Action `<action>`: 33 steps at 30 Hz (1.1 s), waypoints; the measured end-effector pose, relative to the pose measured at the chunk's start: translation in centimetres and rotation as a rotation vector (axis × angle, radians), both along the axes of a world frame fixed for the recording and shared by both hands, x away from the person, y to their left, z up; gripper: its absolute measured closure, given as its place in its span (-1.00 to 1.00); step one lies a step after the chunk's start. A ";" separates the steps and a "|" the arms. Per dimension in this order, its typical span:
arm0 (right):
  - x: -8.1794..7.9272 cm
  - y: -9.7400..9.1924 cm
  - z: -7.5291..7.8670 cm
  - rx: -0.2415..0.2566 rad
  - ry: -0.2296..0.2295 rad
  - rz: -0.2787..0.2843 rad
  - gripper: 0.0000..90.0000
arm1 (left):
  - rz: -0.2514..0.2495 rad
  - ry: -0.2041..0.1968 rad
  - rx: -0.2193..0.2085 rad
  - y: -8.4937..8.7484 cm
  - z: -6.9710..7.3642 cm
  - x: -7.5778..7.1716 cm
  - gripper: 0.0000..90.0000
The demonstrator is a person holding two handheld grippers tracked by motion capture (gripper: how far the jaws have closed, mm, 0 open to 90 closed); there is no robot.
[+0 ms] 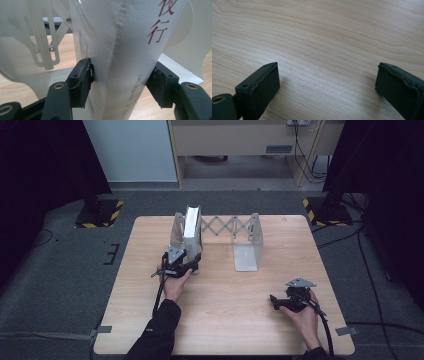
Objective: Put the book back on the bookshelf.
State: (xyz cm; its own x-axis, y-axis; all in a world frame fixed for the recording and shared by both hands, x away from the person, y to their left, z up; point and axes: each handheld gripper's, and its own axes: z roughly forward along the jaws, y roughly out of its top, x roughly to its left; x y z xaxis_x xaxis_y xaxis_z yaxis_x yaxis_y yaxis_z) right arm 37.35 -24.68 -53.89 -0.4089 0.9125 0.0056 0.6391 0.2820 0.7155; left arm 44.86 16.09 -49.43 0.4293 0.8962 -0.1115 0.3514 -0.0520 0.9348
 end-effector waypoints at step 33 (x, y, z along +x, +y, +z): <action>0.0 0.0 0.0 0.000 0.001 0.000 -0.87 | -0.096 0.148 0.022 2.8 0.3 -7.3 -0.42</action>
State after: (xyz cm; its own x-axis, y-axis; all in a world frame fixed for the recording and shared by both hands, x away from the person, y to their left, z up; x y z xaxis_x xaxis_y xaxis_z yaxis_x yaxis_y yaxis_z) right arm 37.34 -24.69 -53.89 -0.4094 0.9123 0.0057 0.6396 0.2826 0.7149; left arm 37.57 18.91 -49.15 0.4934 0.8548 -0.1606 0.4776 -0.1119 0.8714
